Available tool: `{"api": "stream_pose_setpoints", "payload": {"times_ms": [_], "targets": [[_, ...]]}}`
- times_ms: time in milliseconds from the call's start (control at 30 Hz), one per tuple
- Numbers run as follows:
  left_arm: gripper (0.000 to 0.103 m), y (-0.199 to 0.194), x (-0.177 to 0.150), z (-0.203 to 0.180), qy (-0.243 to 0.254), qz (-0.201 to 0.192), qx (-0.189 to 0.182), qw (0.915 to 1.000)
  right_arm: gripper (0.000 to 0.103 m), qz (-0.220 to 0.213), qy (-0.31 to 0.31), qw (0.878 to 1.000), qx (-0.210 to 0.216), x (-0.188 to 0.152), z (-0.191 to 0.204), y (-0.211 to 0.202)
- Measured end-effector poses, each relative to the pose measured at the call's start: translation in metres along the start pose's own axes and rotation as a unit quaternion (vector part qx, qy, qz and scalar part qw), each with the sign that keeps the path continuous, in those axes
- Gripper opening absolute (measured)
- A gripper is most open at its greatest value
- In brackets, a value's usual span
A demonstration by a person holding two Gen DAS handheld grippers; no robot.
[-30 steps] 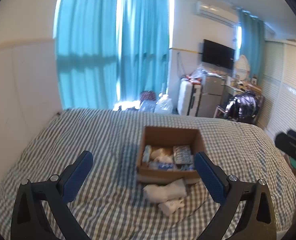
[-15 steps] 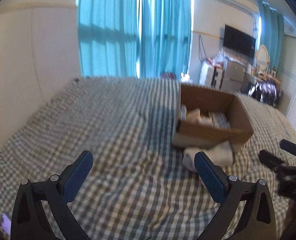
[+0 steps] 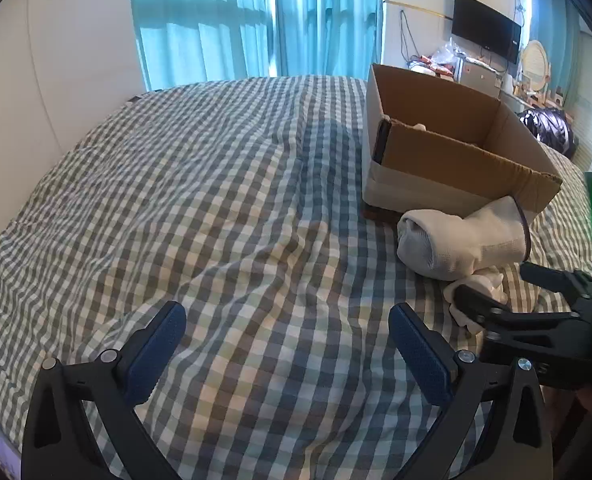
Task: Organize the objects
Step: 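Grasp the white figurine with the right gripper while the left grasps the white sock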
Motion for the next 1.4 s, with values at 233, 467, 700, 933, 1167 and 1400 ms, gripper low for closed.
{"api": "stream_pose_setpoints", "payload": {"times_ms": [233,467,700,933,1167,1400], "targets": [[0.103,0.006,-0.002,-0.002,-0.003,0.007,-0.011,0.9999,0.087,0.028,0.006,1.000,0.005,-0.006,-0.004,0.015],[0.103,0.009,-0.004,-0.004,0.010,0.003,0.008,0.9999,0.086,0.016,0.002,1.000,-0.006,-0.021,-0.010,-0.014],[0.103,0.001,-0.003,-0.025,0.020,-0.007,-0.008,0.9997,0.085,-0.028,0.018,0.999,-0.036,-0.028,-0.033,-0.068],[0.103,0.001,-0.006,-0.071,0.038,-0.003,-0.049,0.9981,0.085,-0.041,0.051,0.995,-0.070,-0.022,-0.067,-0.086],[0.103,0.024,-0.003,-0.116,0.061,0.003,-0.083,0.9946,0.085,-0.046,0.077,0.993,-0.077,-0.020,-0.086,-0.089],[0.103,0.070,-0.002,-0.133,0.075,0.034,-0.097,0.9919,0.085,-0.040,0.092,0.993,-0.063,-0.022,-0.090,-0.080]]}}
Point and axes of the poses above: each gripper's, at about its wrist camera, not at the fingertips, and y roughly the way its jaws point, z to its left, x to its top, the point moved 5 cm from there along y, roughly the way its jaws point, and after that the axes turned 6 degrees about -y, right-handed, at the moved point
